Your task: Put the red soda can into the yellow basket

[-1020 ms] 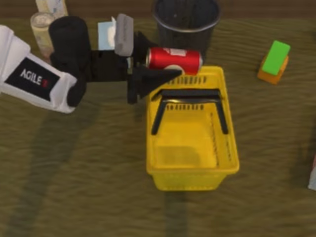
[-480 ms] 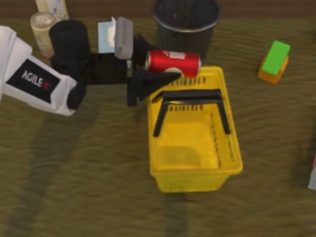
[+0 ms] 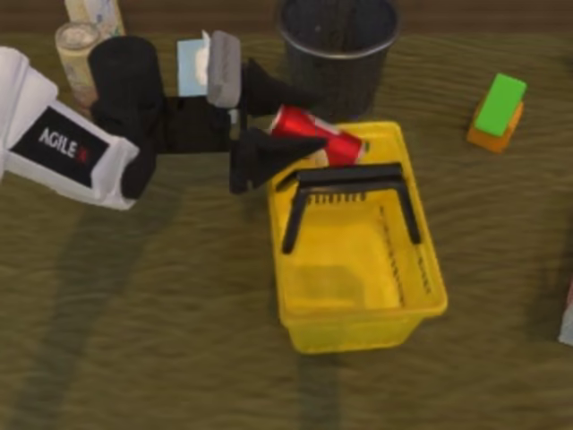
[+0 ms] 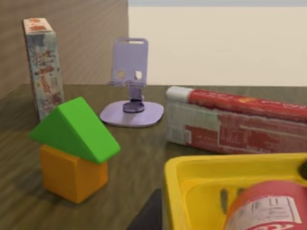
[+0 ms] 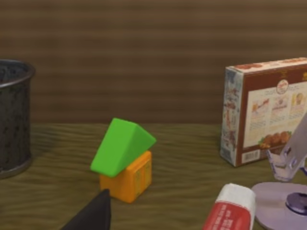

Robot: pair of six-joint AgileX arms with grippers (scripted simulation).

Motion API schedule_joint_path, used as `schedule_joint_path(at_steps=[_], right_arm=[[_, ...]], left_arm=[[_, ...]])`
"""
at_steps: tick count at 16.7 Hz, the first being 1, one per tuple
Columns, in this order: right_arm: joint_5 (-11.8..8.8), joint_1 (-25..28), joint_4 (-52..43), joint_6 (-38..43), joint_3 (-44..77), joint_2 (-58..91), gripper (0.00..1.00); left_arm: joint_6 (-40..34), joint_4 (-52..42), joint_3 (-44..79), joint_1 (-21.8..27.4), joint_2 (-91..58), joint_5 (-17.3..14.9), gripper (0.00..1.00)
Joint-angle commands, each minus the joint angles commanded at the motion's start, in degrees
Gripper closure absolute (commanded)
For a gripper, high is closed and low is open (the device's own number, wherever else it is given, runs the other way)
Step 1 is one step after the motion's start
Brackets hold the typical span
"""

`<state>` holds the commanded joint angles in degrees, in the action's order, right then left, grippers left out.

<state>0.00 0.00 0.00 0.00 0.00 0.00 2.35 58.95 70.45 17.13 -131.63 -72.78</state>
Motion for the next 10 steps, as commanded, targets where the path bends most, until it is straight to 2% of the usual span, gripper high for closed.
schedule_joint_path(at_steps=[1, 2, 10], right_arm=[[0.0, 0.0, 0.0, 0.0, 0.0, 0.0, 0.0], [0.0, 0.0, 0.0, 0.0, 0.0, 0.0, 0.0], [0.0, 0.0, 0.0, 0.0, 0.0, 0.0, 0.0]], left_arm=[[0.0, 0.0, 0.0, 0.0, 0.0, 0.0, 0.02], [0.0, 0.0, 0.0, 0.0, 0.0, 0.0, 0.0], [0.1, -0.1, 0.1, 0.2, 0.2, 0.1, 0.0]])
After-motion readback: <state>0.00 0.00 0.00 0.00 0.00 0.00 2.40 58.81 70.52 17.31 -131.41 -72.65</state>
